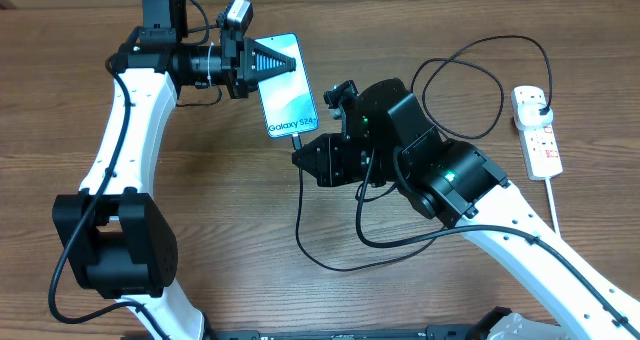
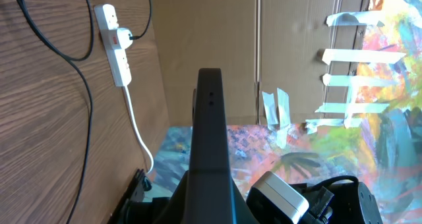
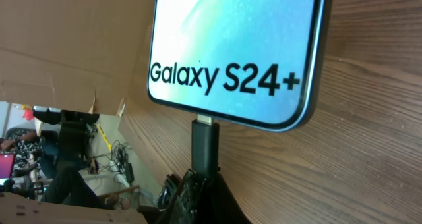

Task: Plug charger to phone and switch on socket
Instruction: 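Push the connector up into the phone's port with the right gripper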

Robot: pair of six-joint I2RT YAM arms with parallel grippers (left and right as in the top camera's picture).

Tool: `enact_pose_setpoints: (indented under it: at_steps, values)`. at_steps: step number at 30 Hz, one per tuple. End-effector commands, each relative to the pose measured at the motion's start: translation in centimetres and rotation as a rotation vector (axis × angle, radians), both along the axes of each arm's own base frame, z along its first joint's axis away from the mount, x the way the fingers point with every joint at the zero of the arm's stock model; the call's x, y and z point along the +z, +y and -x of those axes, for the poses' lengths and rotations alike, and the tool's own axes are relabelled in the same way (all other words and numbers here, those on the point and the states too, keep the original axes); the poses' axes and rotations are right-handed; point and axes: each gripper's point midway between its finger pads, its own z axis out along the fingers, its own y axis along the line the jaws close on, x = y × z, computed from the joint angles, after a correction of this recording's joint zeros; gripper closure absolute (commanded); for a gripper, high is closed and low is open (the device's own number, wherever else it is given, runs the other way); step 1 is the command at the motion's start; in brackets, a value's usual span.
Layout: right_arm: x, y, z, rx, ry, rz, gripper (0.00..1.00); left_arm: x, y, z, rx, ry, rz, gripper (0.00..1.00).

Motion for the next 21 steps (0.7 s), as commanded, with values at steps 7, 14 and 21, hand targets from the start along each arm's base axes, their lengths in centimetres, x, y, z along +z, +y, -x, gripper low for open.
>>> enact_pose_setpoints:
  at_steps: [7, 14, 21]
  values:
    - [0.7, -0.7, -1.7, -0.071, -0.045, -0.005, 0.96, 2.0, -0.4, 1.1, -0.057, -0.047, 0.07, 0.96]
    - [0.4, -1.1, -3.2, -0.091, -0.039, -0.018, 0.96, 2.0, -0.5, 1.2, -0.06, -0.047, 0.07, 0.96]
    - [0.6, -1.9, -4.3, -0.122, -0.05, -0.027, 0.96, 2.0, -0.6, 1.2, -0.063, -0.047, 0.07, 0.96]
